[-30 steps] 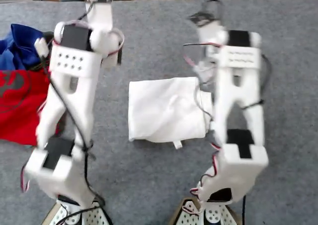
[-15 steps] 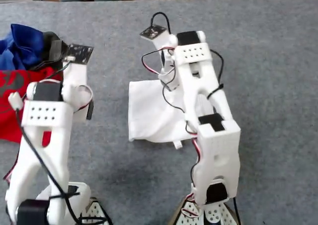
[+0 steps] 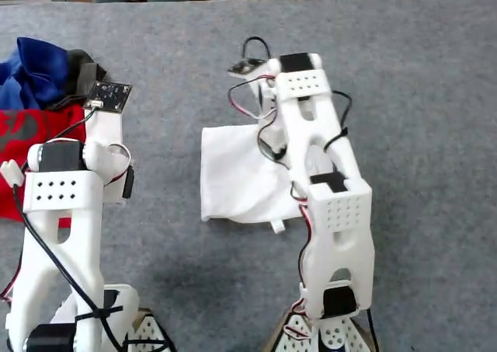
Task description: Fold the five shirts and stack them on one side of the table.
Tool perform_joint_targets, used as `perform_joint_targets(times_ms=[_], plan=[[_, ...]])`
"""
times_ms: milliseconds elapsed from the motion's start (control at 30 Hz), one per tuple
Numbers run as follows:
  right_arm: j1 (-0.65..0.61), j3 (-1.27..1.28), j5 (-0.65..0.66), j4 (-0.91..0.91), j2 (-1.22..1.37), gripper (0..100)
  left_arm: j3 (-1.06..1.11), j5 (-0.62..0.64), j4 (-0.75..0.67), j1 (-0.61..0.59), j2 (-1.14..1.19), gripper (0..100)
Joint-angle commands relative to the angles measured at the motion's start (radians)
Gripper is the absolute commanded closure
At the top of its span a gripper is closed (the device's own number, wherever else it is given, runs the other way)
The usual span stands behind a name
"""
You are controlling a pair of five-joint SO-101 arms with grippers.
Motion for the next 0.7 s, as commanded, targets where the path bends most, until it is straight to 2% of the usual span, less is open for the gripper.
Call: perform_joint_targets(times_ms=[0, 233, 400, 667], plan=[[0.072, -0.021, 0.006, 0.025, -0.033, 98.5, -0.004, -0.009, -0.006, -0.007, -0.029, 97], [0.087, 0.231, 0.012, 0.018, -0.260, 98.5, 0.001, -0.008, -0.006, -0.007, -0.025, 97], [0.107, 0.469, 0.080, 0.002, -0.441, 98.5, 0.001, -0.006, -0.006, -0.005, -0.023, 97], [0.210, 0.877, 0.094, -0.215, -0.653, 98.5, 0.090, -0.009, -0.012, -0.005, -0.023, 97]])
